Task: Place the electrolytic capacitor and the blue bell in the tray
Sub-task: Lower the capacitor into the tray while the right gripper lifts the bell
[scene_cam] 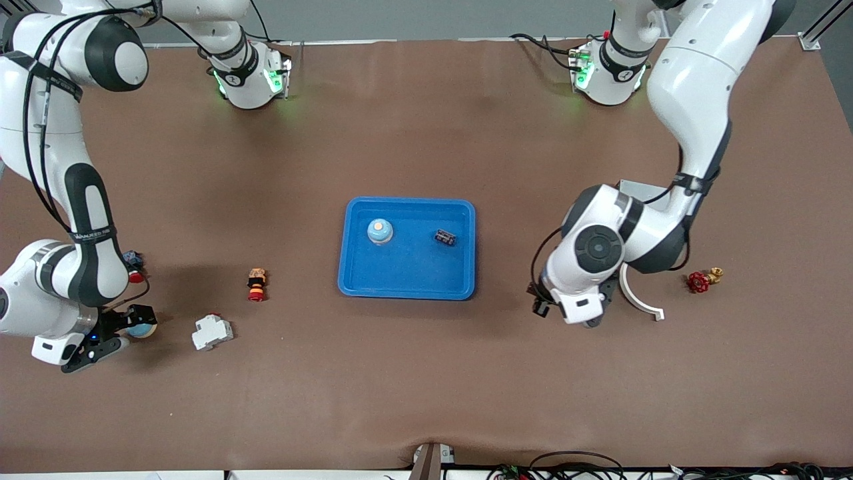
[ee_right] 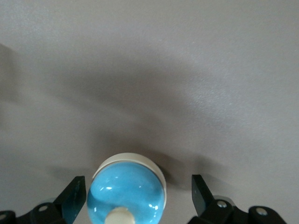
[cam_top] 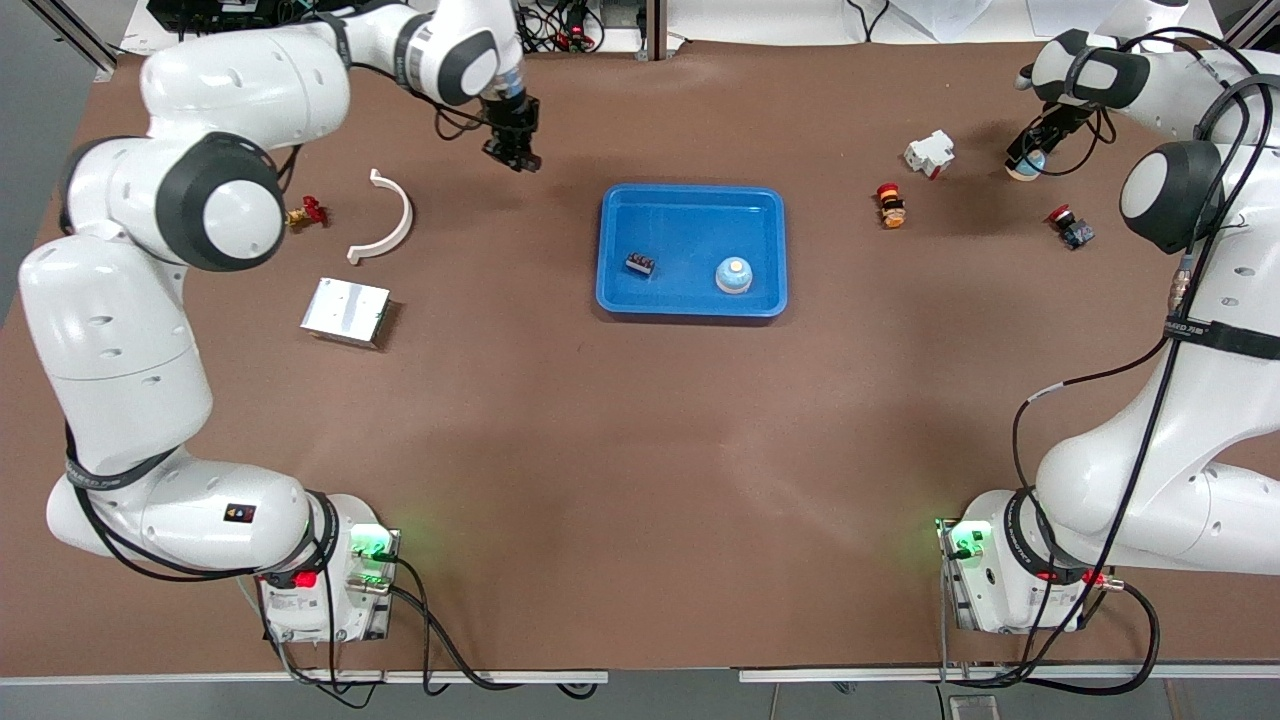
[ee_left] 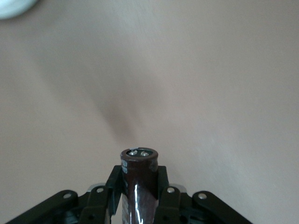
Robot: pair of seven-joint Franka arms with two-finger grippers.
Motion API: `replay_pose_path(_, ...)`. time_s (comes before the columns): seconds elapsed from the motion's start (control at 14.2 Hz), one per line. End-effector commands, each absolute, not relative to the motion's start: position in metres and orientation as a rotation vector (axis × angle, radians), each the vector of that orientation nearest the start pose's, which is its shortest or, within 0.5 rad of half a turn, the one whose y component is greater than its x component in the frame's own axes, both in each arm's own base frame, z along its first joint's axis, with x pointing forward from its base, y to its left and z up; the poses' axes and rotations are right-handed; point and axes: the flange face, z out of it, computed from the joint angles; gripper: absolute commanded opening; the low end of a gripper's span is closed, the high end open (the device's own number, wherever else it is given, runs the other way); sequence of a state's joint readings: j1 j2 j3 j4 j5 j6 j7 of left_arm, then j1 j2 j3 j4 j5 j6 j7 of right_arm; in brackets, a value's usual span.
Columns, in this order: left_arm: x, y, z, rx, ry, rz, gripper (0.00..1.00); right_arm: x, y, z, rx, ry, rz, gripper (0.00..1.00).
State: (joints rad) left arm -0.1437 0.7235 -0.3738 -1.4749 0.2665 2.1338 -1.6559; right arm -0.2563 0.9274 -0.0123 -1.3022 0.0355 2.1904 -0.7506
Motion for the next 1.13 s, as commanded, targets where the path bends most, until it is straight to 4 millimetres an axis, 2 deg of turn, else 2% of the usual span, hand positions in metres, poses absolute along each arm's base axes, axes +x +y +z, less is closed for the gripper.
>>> replay_pose_path(0.0,0.659,-0.332,0.268,-2.688,-1.692,0.036,0.00,0.717,-0.190,0.188,-3.009,-0.674,0.038,1.00)
replay_pose_path(0.28,0.648,-0.372,0.254,-2.741,-1.762,0.005,0.00,0.715,-0.193,0.186,-3.007,-0.700,0.046,1.00)
replay_pose_path(0.35,0.645,-0.381,0.252,-2.756,-1.756,-0.004,0.00,0.715,-0.192,0.186,-3.009,-0.707,0.049,0.97)
replay_pose_path(0.49,0.636,-0.398,0.244,-2.779,-1.731,-0.010,0.00,0.715,-0.192,0.186,-3.008,-0.713,0.052,0.57)
replay_pose_path(0.63,0.627,-0.412,0.243,-2.769,-1.739,-0.021,0.00,0.715,-0.191,0.186,-3.009,-0.708,0.052,0.00)
replay_pose_path(0.78,0.617,-0.426,0.244,-2.753,-1.758,-0.016,0.00,0.717,-0.188,0.193,-3.010,-0.714,0.046,0.00)
replay_pose_path(0.85,0.611,-0.433,0.243,-2.744,-1.767,-0.010,0.00,0.716,-0.184,0.204,-3.000,-0.714,0.074,0.00)
replay_pose_path(0.92,0.603,-0.444,0.242,-2.745,-1.763,-0.007,0.00,0.716,-0.170,0.226,-2.984,-0.703,0.132,0.00)
replay_pose_path(0.99,0.595,-0.453,0.239,-2.739,-1.764,-0.001,0.00,0.712,-0.155,0.238,-2.970,-0.650,0.213,0.00)
replay_pose_path(1.06,0.589,-0.459,0.237,-2.733,-1.763,-0.001,0.00,0.710,-0.141,0.264,-2.974,-0.578,0.256,0.00)
